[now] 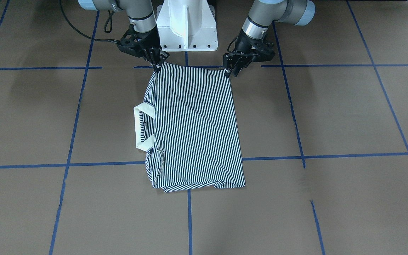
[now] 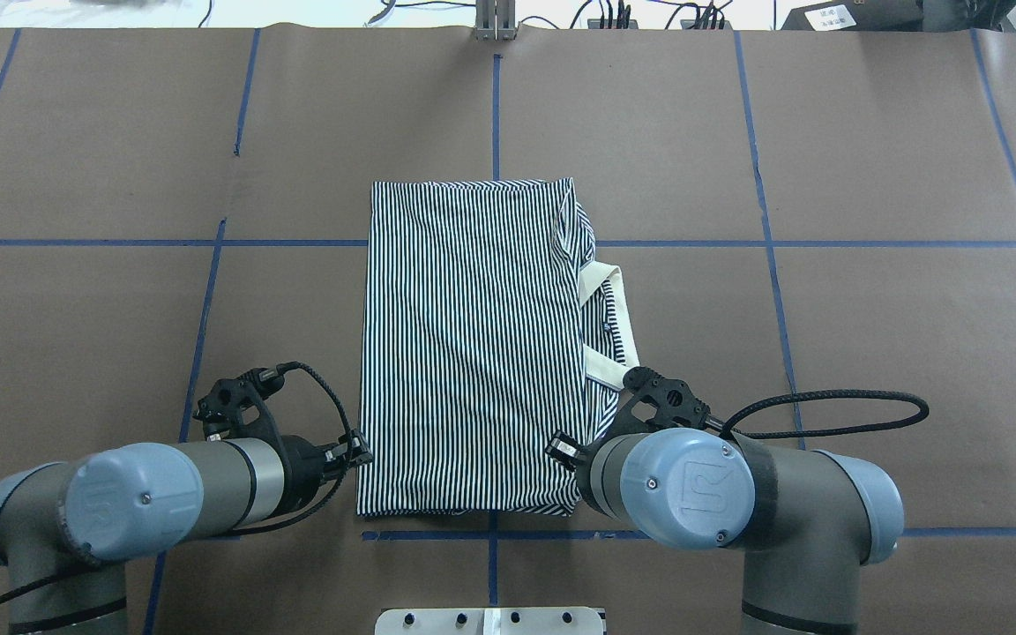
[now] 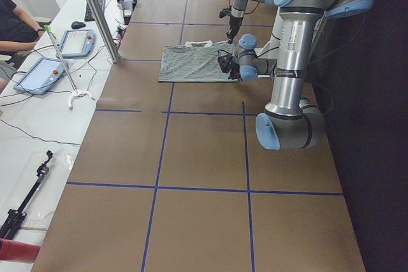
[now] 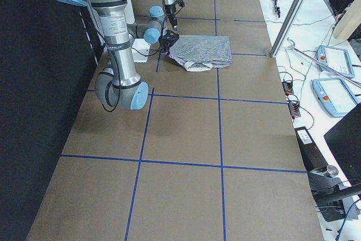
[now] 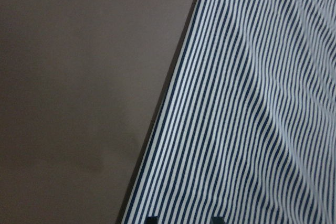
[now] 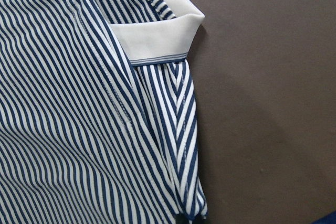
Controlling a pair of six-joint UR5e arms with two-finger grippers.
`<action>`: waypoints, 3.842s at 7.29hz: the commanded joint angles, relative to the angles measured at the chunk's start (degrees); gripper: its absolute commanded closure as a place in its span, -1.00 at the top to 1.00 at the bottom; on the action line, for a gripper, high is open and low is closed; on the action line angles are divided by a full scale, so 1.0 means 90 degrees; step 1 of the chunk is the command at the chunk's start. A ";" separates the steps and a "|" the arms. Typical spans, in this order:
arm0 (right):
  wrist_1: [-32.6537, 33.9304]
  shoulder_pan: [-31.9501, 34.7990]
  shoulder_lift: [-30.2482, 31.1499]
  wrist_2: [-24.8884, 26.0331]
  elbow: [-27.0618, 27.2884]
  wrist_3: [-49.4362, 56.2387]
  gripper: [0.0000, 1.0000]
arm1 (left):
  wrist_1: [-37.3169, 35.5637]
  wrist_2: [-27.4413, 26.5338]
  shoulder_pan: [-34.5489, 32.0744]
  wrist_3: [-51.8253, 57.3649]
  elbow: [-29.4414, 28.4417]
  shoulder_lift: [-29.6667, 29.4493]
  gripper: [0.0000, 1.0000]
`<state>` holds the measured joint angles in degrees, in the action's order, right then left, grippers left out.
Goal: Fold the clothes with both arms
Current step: 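Grasp both near corners of the shirt with left and right grippers, then lift the near edge with both grippers and fold it away from the robot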
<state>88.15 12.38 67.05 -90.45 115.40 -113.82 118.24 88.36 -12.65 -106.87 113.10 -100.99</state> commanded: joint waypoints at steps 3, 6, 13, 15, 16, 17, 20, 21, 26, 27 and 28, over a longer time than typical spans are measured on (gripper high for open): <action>0.0000 -0.0008 0.0001 0.0011 0.0000 0.0000 -1.00 | -0.0003 -0.0121 0.0410 -0.0226 -0.0164 0.0011 -0.12; 0.0000 -0.0008 0.0001 0.0011 0.0000 0.0000 -1.00 | -0.0003 -0.0131 0.0449 -0.0226 -0.0164 -0.0009 -0.16; 0.0010 -0.0183 0.0049 0.0040 0.0116 -0.0087 -1.00 | -0.0604 -0.0121 0.0420 -0.0284 0.0728 -0.0078 -1.00; 0.0834 -0.0496 0.0372 0.0360 0.1361 -0.0585 -1.00 | -0.1775 -0.0053 0.0429 -0.0284 0.1959 -0.0204 -1.00; 0.1178 -0.0042 0.0091 0.0372 0.1202 -0.0412 -1.00 | -0.2138 -0.0053 -0.0044 -0.0178 0.1926 -0.0533 -1.00; 0.1124 0.0620 -0.0279 0.0343 0.0746 0.0334 -1.00 | -0.2316 0.0083 -0.0822 0.0326 0.1500 -0.1097 -1.00; 0.1104 0.2087 -0.1354 -0.0445 -0.0689 0.0917 -1.00 | -0.2279 0.0514 -0.1913 0.1491 0.0356 -0.1591 -1.00; 0.0659 0.2333 -0.1627 -0.0583 -0.1312 0.1015 -1.00 | -0.2201 0.0485 -0.2050 0.1522 -0.0082 -0.1765 -1.00; -0.1080 0.2950 -0.2625 -0.1053 -0.4049 0.1162 -1.00 | -0.1051 0.0320 -0.2577 0.2388 -0.2354 -0.2692 -1.00; -0.1422 0.3067 -0.2762 -0.1150 -0.4488 0.1162 -1.00 | -0.0623 0.0222 -0.2743 0.2798 -0.2961 -0.2879 -1.00; -0.1619 0.3116 -0.3024 -0.1170 -0.5082 0.1288 -0.88 | -0.0125 0.0201 -0.2909 0.3082 -0.3508 -0.2977 -1.00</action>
<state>76.42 39.58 42.25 -100.48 75.69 -103.11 112.01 90.75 -36.97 -82.75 88.01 -126.15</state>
